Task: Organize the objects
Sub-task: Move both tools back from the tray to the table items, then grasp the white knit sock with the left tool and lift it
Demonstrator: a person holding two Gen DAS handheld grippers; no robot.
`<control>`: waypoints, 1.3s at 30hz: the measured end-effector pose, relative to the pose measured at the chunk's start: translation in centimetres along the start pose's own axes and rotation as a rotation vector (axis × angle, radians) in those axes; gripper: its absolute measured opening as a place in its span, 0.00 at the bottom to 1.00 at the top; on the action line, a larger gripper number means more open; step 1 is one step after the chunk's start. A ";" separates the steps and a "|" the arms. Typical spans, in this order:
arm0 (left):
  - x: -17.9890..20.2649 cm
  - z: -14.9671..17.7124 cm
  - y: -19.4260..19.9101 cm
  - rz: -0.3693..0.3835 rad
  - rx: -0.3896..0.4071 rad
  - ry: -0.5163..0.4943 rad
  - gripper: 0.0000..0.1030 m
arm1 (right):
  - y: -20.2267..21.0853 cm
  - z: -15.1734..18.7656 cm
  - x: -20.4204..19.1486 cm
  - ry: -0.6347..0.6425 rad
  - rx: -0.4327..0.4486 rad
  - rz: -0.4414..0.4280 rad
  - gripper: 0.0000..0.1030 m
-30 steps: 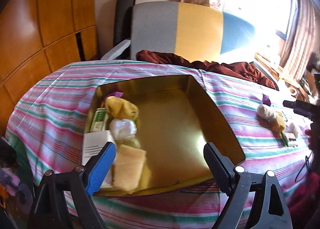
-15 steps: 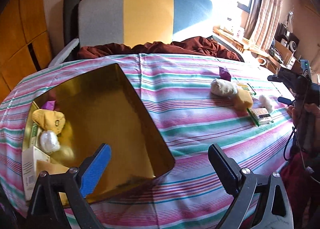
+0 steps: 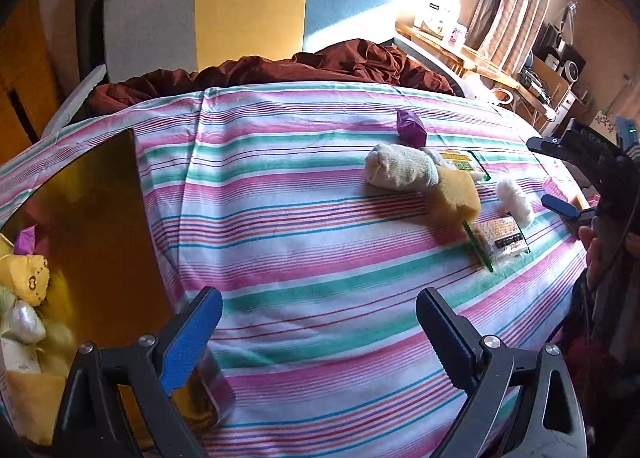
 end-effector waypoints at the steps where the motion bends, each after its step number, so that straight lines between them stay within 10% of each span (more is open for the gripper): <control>1: 0.3 -0.4 -0.5 0.001 -0.002 -0.001 0.95 | 0.2 -0.3 0.2 -0.014 0.012 -0.002 0.87; 30: 7.9 -8.5 -15.1 0.043 -0.074 -0.091 0.97 | -0.7 -0.2 0.1 -0.030 -0.024 -0.031 0.87; 34: 6.3 -7.6 -16.1 0.070 -0.086 -0.018 0.66 | -0.6 -0.5 0.7 -0.040 -0.012 -0.017 0.87; 39: 4.8 -6.4 -14.2 0.055 -0.047 -0.016 0.65 | -0.5 -1.2 1.8 -0.087 0.003 -0.004 0.87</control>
Point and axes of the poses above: each gripper's, at about its wrist camera, not at the fingertips, and y roughly against the way its jaws point, x to its right, z to its underside, the point moved 10 cm from there along -y, roughly the way its jaws point, and after that the axes turned 8 degrees about x, right-handed, at the moved point
